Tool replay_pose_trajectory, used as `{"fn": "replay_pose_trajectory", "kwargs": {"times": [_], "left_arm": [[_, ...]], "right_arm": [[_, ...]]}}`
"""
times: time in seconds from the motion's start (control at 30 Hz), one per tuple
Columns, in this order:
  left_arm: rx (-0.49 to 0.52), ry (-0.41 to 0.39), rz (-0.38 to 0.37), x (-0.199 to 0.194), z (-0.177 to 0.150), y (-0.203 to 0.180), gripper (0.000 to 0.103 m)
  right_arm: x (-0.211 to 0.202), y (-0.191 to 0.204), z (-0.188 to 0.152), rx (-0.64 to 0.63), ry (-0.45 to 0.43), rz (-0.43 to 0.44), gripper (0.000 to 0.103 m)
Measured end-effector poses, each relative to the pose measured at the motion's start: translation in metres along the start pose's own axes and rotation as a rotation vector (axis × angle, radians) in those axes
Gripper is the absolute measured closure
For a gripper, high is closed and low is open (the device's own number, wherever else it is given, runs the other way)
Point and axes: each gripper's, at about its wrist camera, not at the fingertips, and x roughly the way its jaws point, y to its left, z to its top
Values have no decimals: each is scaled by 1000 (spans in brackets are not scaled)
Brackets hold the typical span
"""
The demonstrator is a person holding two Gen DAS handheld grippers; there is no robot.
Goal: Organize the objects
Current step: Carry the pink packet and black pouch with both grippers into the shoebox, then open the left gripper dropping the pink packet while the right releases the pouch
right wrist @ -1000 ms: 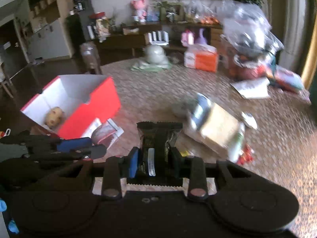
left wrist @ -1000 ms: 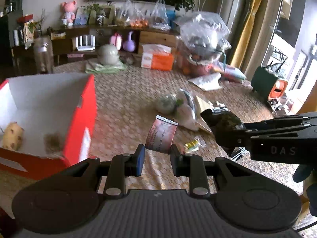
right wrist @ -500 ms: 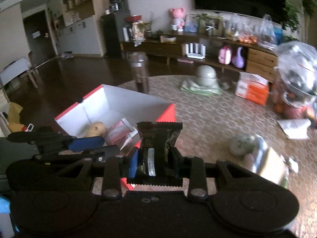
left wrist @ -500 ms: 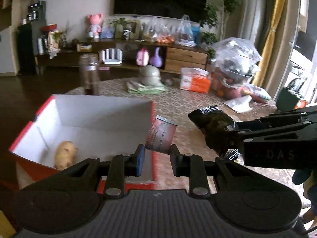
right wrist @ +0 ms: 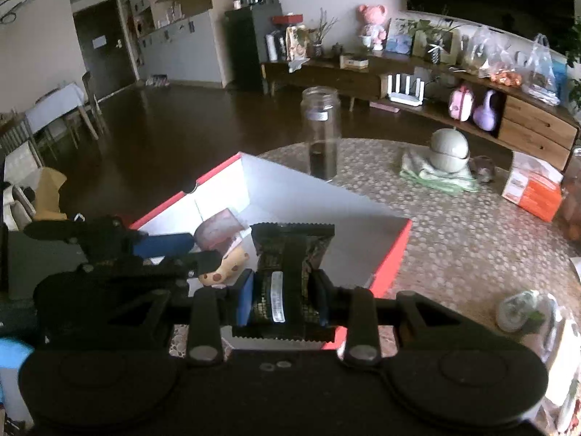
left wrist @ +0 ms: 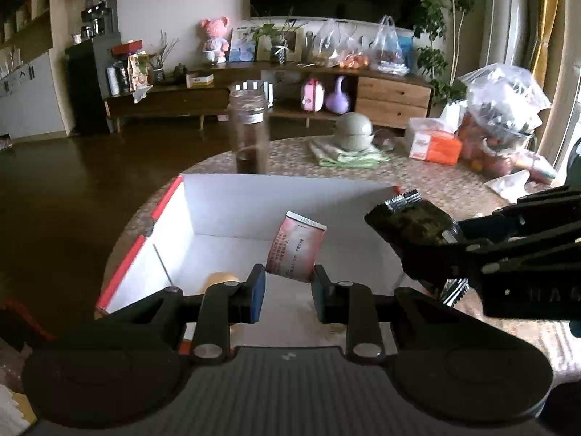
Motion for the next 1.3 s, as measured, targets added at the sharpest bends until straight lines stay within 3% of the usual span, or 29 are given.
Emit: {"fn": "replay_pose_trajectory", "kwargs": {"times": [0.53, 0.93, 1.13, 1.3], "left_arm": [[127, 191, 53, 92, 21, 16, 77], [109, 385, 16, 145, 32, 10, 76], [93, 448, 13, 156, 30, 13, 76], [72, 453, 22, 157, 31, 15, 76]], "right_arm": [[80, 6, -4, -52, 149, -34, 69], [103, 15, -8, -98, 221, -29, 68], [105, 16, -11, -97, 231, -21, 67], [100, 17, -12, -82, 215, -13, 64]]}}
